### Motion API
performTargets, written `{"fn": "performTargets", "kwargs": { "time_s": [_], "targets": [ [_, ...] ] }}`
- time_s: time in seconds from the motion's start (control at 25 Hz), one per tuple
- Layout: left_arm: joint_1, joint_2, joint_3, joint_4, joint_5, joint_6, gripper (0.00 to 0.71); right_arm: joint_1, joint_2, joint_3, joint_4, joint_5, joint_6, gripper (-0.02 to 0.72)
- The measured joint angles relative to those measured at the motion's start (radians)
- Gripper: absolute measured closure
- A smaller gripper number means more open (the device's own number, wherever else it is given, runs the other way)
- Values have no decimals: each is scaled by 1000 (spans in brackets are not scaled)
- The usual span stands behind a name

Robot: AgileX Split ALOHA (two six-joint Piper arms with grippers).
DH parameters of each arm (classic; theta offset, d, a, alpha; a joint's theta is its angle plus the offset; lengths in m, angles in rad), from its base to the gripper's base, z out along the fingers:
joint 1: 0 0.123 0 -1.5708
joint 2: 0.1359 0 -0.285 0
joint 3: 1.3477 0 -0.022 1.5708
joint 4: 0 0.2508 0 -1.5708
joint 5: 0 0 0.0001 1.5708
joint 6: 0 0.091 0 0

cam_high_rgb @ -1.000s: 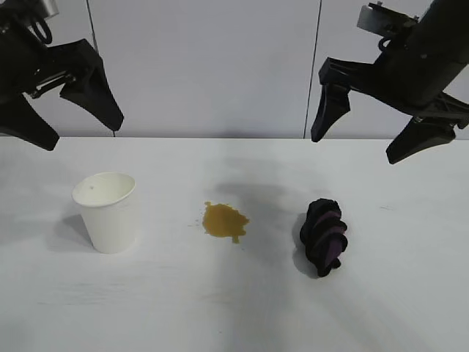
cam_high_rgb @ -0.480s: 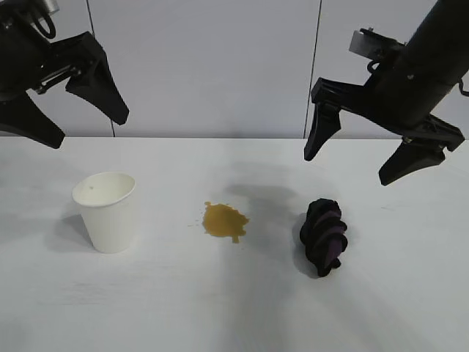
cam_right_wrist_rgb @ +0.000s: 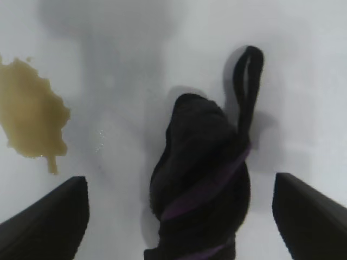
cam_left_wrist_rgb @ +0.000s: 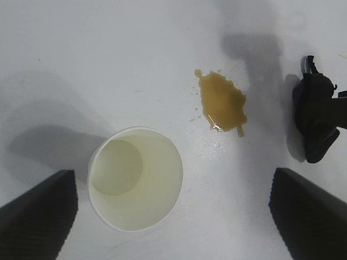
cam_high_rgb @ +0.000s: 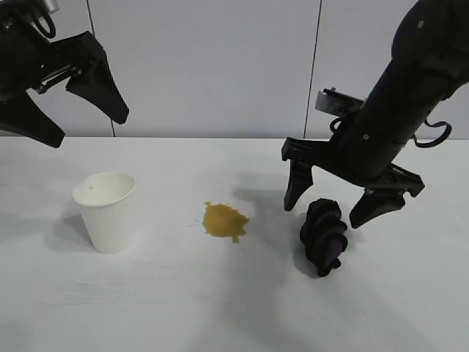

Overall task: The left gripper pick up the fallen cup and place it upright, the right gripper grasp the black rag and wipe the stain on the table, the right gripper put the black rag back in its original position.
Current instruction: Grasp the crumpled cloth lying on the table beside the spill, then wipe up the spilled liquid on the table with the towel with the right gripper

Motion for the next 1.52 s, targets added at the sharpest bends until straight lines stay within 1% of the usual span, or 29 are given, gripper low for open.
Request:
{"fn": "performTargets", "kwargs": {
  "time_s": [0.08,0.2,0.36,0.4,0.44,0.56,0.72,0.88,1.0,1.2,1.36,1.52],
  "targets": [
    [0,0,0,0,0,0,17,1,14,0,-33,-1,41,190],
    [0,0,0,0,0,0,17,1,22,0,-90,-2,93,311],
    [0,0,0,0,0,0,17,1,24,0,-99,-2,123,524],
    [0,0,0,0,0,0,17,1,24,0,-100,-2,127,562],
    [0,0,0,0,0,0,17,1,24,0,-102,-2,131,585],
    [0,0,0,0,0,0,17,1,24,-5,-106,1,134,604],
    [0,0,0,0,0,0,17,6,12,-50,-94,51,136,608],
    [0,0,0,0,0,0,17,62,-20,-159,-90,92,133,609],
    [0,0,0,0,0,0,17,131,-18,-235,-90,82,133,609],
    [0,0,0,0,0,0,17,218,57,-293,-105,38,133,609],
    [0,0,0,0,0,0,17,254,159,-329,-120,12,125,609],
    [0,0,0,0,0,0,17,272,237,-379,-127,12,126,609]
  ]
}}
